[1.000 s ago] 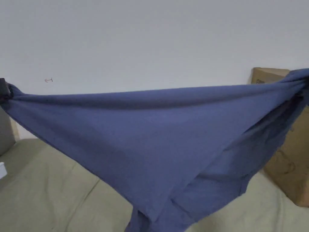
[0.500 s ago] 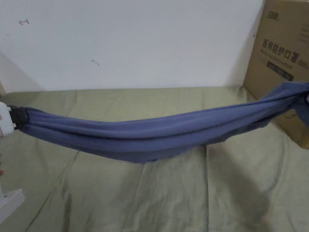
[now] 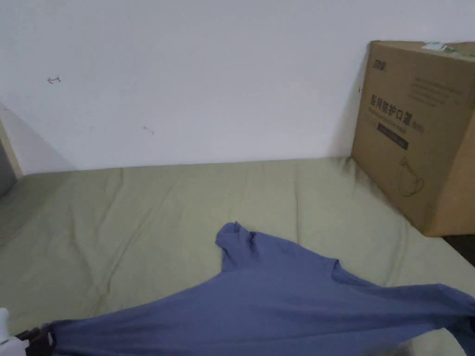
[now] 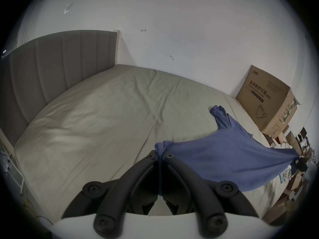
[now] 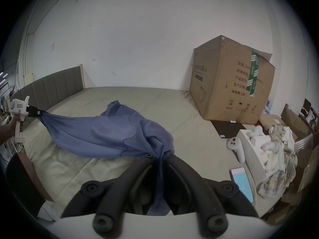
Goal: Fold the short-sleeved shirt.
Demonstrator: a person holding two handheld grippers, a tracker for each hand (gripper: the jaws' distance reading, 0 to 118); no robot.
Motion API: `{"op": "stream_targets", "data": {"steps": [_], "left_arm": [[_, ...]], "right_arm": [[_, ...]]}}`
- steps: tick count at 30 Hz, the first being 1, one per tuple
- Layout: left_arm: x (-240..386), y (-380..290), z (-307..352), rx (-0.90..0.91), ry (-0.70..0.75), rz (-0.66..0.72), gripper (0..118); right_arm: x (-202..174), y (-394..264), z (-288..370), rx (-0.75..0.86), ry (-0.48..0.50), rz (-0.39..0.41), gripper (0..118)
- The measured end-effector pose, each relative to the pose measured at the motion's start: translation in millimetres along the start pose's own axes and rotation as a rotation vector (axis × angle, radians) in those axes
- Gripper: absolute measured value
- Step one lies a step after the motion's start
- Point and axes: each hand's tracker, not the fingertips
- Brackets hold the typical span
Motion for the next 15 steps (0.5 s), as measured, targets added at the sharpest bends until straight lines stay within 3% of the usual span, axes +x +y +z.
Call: {"op": "stream_targets", "data": {"steps": [5,9,10,11,12,14,15], "left_arm": [[-29,-22,36,-0.04,-0.028,0.015,2],[-26,-52,51,-0.098,-0.002,-0.013,3],[-37,-60,38,-0.107,0.01,-0.023,10],[-37,-66,36,-0.129,0.023,-0.037,28],[-38,-72,36,-0.138,0.029,-0.052,37],[-33,-82,45,-0.127,-0.006,-0.117,57],[-32,-84,51,-0.084,-0.05,-0.12,89]], "right_arm": [[-4,-36,45,-0.125,0.053,-0.012,4],[-14,-78,41,-0.216,-0.001,0.088,4],[-11,-88,32,-0.259,-0.013,0.068,5],[-7,-98,23,-0.291,-0.038,0.054,9],[-6,-105,18,-0.313,-0.05,0.041,12],[1,-114,12,-0.35,-0.038,-0.06,20],[-3,-109,17,-0.352,-0.025,-0.099,46]]}}
